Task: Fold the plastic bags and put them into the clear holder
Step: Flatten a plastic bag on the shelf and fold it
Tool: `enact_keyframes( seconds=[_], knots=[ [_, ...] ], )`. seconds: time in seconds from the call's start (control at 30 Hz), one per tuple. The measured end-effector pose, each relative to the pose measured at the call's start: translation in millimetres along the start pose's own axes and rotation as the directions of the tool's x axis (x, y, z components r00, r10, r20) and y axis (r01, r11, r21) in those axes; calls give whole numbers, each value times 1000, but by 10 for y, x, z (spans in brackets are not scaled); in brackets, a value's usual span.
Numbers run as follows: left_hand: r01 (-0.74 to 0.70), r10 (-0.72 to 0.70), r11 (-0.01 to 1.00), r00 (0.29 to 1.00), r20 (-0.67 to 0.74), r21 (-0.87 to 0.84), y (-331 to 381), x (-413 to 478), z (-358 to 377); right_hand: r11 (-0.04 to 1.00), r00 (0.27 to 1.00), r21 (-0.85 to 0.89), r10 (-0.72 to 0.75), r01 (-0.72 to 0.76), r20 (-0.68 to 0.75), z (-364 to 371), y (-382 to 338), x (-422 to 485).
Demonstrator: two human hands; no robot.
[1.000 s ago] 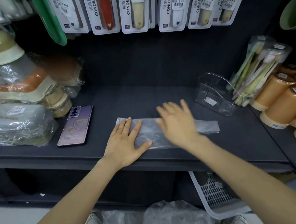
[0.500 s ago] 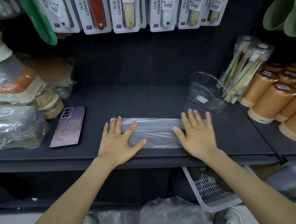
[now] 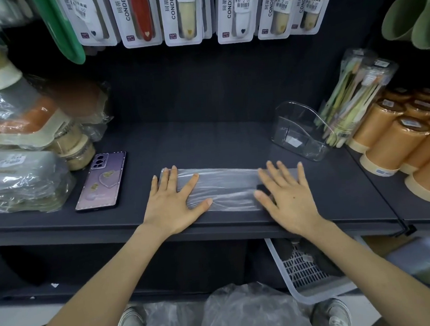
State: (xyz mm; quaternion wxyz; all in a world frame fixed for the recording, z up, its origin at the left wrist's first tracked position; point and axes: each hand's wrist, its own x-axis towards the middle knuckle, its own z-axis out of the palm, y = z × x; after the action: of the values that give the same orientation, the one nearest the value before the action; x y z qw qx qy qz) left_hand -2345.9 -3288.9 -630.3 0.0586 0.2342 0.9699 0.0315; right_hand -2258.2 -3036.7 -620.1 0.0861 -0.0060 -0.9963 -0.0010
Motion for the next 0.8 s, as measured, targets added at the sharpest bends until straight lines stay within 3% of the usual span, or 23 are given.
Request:
enact_keyframes(
  seconds=[0.07,0.13,0.3,0.43,0.53,0.67,0.8],
  knots=[
    [8,-8,999,1000,12,-41,-6,2,-11,979,966,29,-193,201,-171,-50,-69,-73],
    [18,-16,994,1000,13,-111,-5,8,-42,940,908,-4,-332,342,-256,-17,-96,-70],
    [2,-22,913,999,-44,-407,-63,-46,-157,889,830,-15,-433,457,-351,47,-97,88],
    [-246,118,907,927,-355,-342,-177,-191,-196,885,861,124,-392,449,-324,36,-100,30],
    [-378,283,867,910,-304,-324,-236,-337,-227,870,884,233,-362,435,-297,-62,-52,-82],
    [-286,186,865,946,-266,-411,-259,-409,-241,853,934,385,-303,354,-187,-208,50,-160],
    [-140,29,760,983,-183,-635,-258,-345,-259,841,979,515,-204,162,25,-268,75,-97]
  ],
)
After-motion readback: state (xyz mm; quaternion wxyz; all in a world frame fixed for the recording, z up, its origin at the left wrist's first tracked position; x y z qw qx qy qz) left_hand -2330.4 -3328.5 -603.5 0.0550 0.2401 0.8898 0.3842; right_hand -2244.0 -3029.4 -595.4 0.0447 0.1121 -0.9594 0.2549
